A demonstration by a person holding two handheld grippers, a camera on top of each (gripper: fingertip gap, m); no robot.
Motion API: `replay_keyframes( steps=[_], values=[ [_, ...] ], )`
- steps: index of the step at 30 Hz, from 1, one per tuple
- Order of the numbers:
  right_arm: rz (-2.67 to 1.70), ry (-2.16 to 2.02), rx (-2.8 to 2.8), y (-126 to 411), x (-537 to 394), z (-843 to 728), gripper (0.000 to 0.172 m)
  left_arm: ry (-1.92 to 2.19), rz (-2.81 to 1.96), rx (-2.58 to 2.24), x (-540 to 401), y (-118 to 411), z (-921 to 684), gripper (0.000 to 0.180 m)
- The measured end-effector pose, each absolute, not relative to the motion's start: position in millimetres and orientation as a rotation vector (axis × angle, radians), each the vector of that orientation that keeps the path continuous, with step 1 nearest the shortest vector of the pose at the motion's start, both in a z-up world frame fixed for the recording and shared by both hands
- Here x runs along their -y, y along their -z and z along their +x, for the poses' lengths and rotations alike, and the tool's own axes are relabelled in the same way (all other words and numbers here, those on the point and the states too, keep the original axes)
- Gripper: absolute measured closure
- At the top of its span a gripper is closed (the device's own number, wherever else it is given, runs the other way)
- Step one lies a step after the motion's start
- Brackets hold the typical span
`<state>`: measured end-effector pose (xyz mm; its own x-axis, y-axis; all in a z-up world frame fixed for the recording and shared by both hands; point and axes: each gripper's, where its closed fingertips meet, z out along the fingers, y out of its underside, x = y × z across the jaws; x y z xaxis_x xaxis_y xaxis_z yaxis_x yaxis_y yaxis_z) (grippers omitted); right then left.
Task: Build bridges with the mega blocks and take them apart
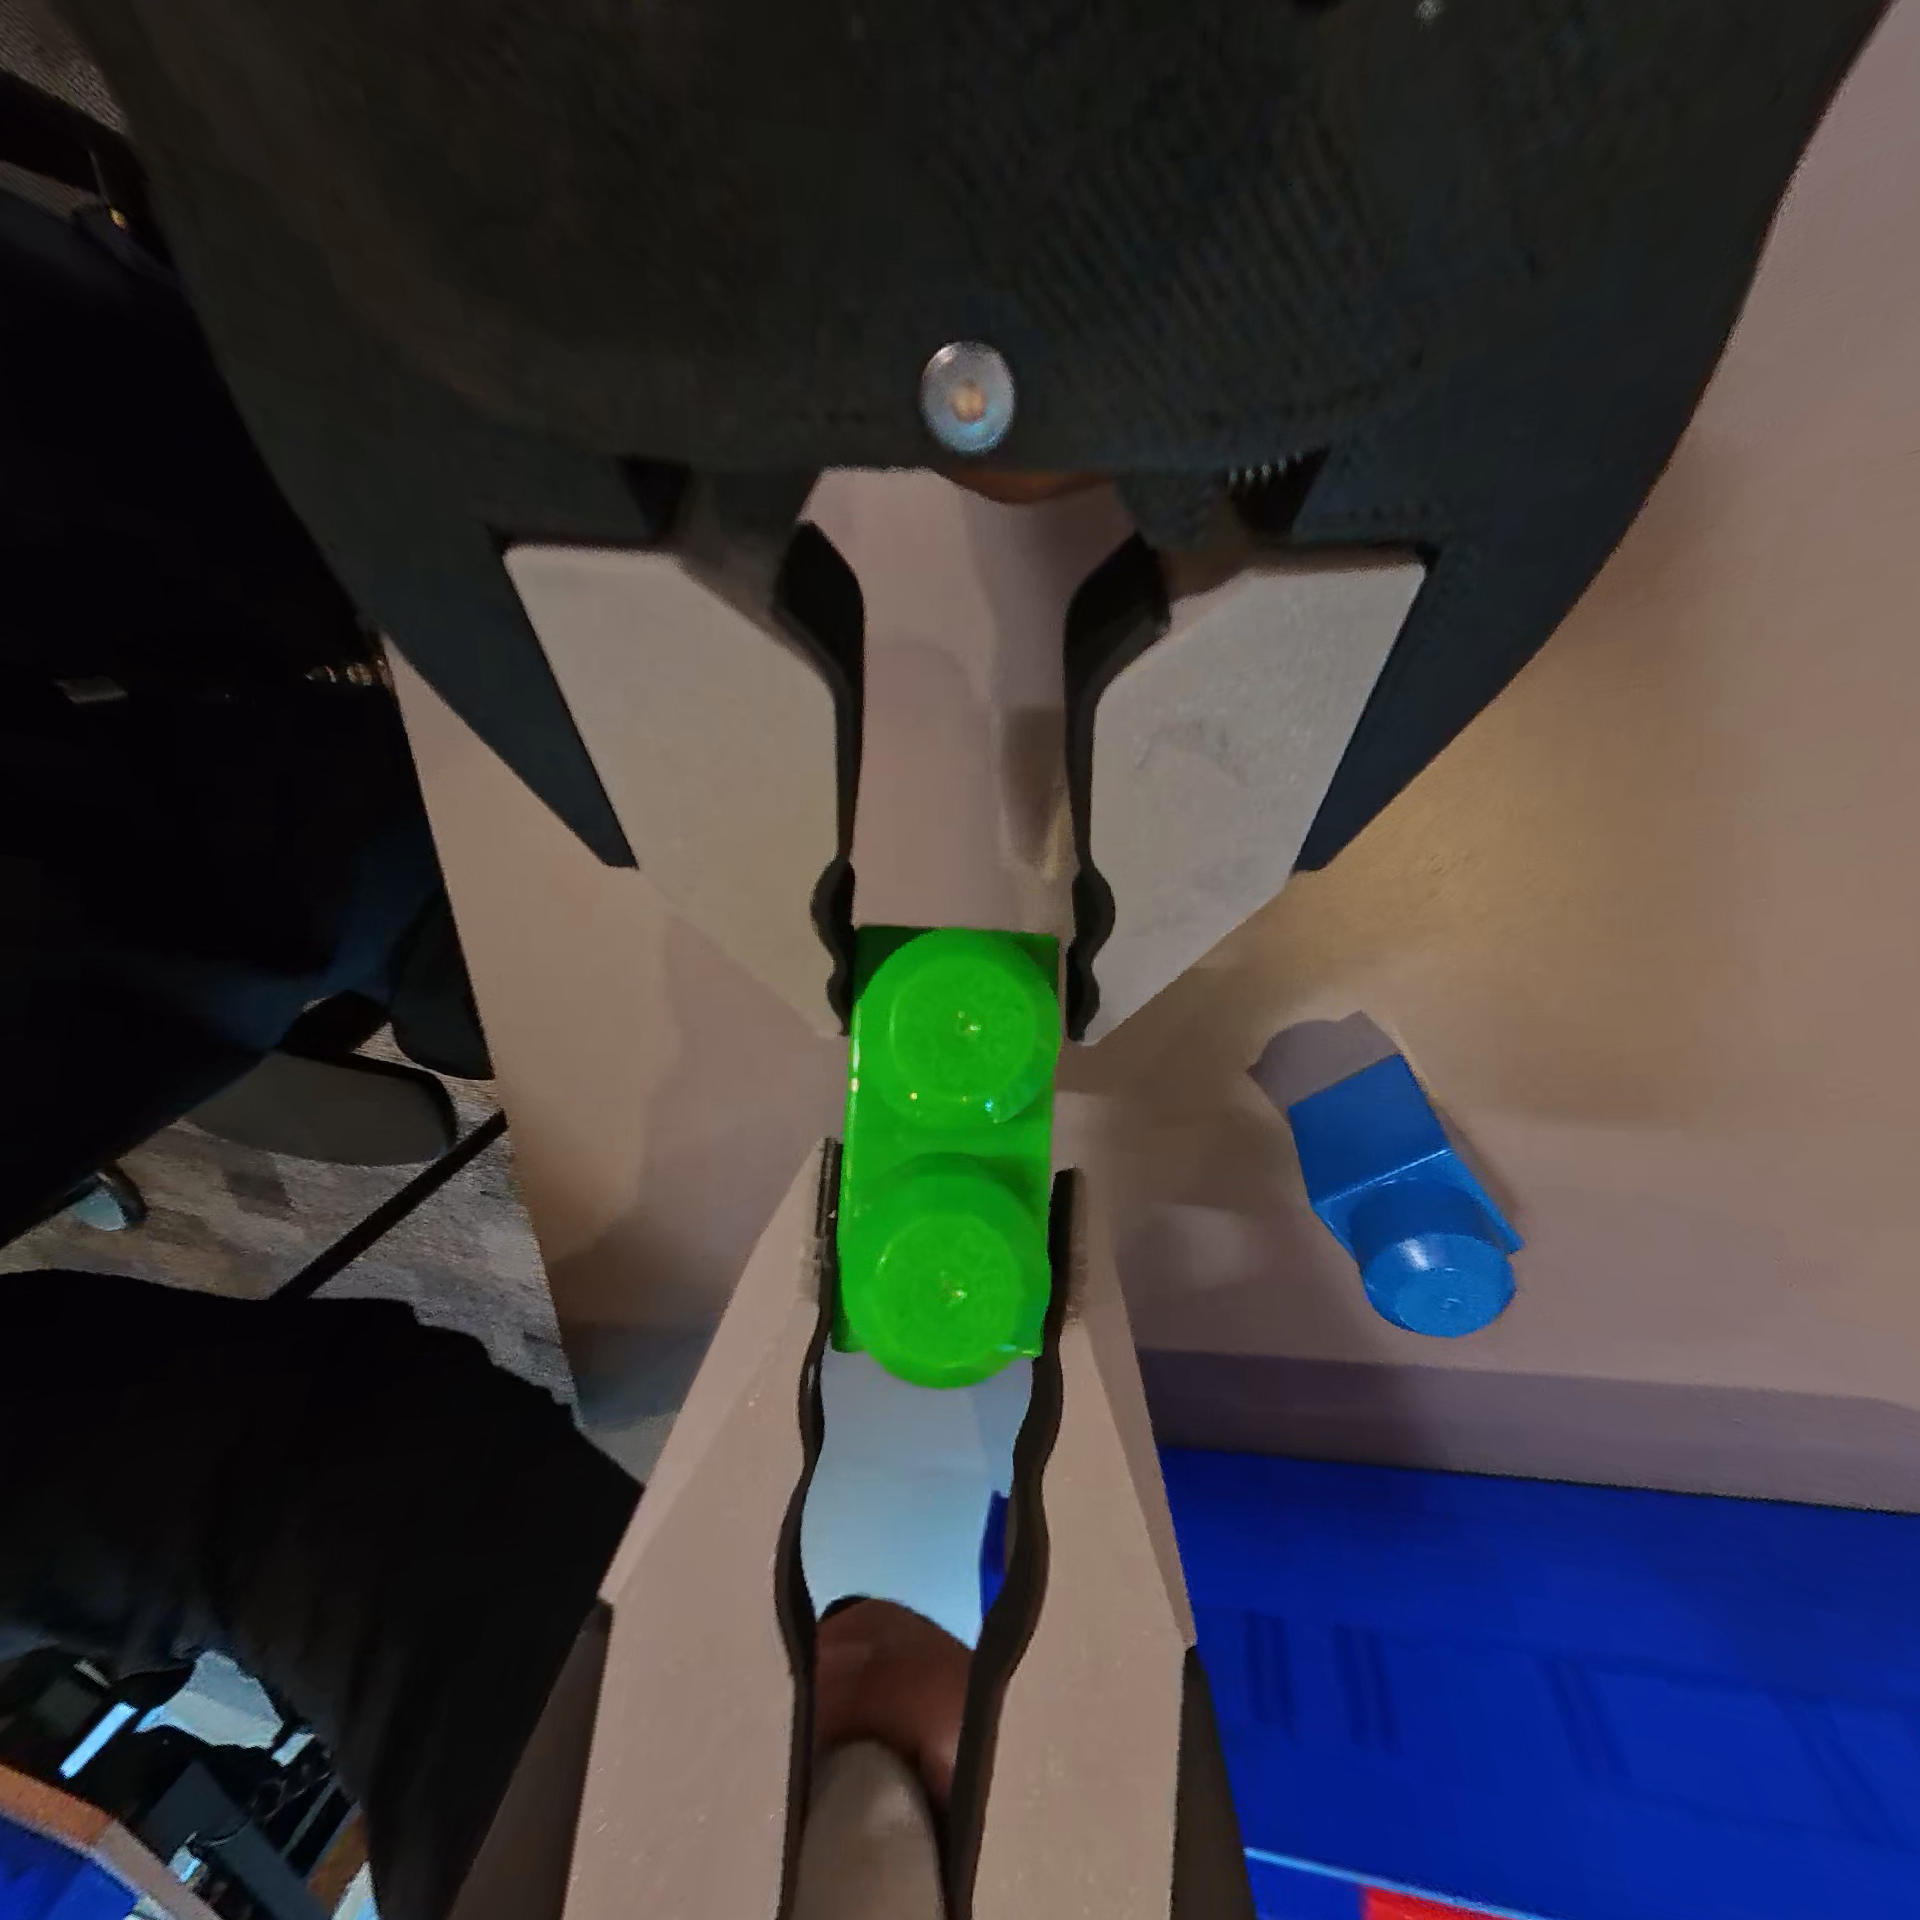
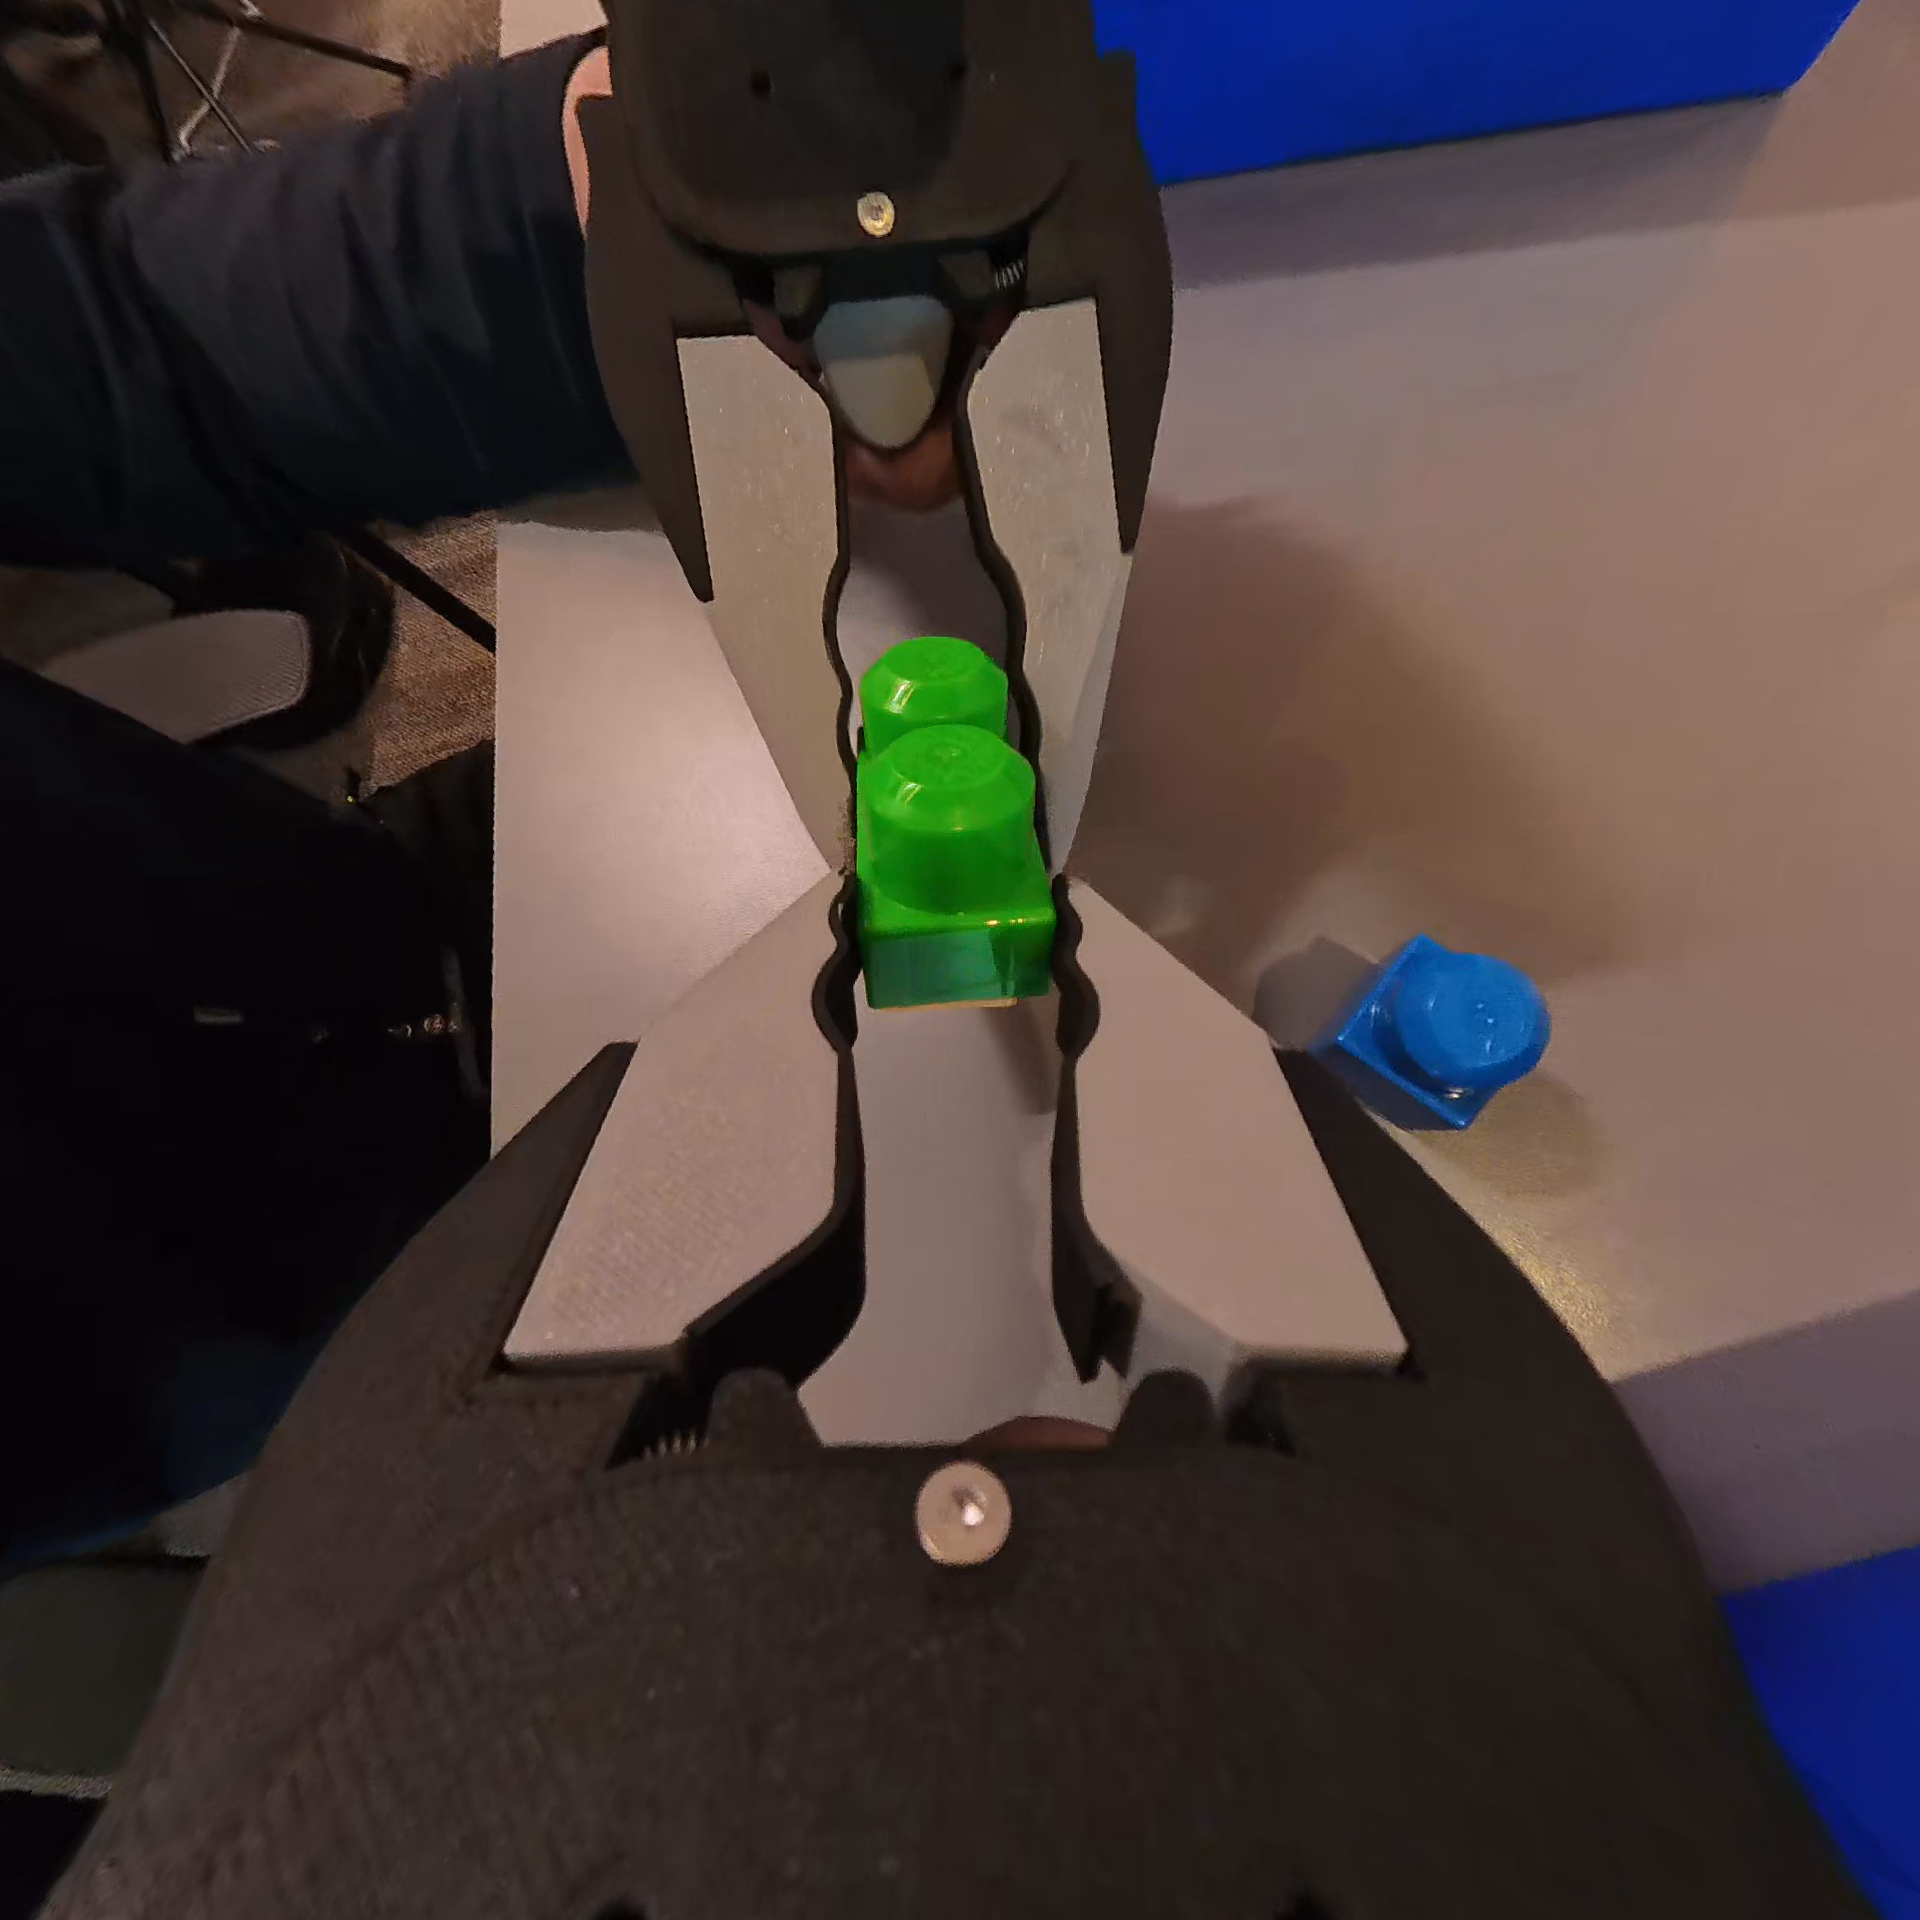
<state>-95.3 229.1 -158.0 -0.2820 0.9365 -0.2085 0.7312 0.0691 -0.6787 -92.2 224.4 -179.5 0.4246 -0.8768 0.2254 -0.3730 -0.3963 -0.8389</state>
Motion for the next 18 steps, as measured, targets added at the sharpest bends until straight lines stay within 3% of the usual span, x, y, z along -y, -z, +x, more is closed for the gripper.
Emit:
replay_keyframes(
  steps=[11, 18],
  values=[
    [-1.659, -1.005, 2.090, 152.8, -219.9, -109.2, 0.139, 0.829, -2.005, -1.167, -218.0, 203.0, -78.7, 0.142],
    [-1.649, -1.129, 2.027, 152.6, -216.1, -115.4, 0.139, 1.012, -1.922, -1.056, -218.5, 178.5, -77.2, 0.145]
  ],
)
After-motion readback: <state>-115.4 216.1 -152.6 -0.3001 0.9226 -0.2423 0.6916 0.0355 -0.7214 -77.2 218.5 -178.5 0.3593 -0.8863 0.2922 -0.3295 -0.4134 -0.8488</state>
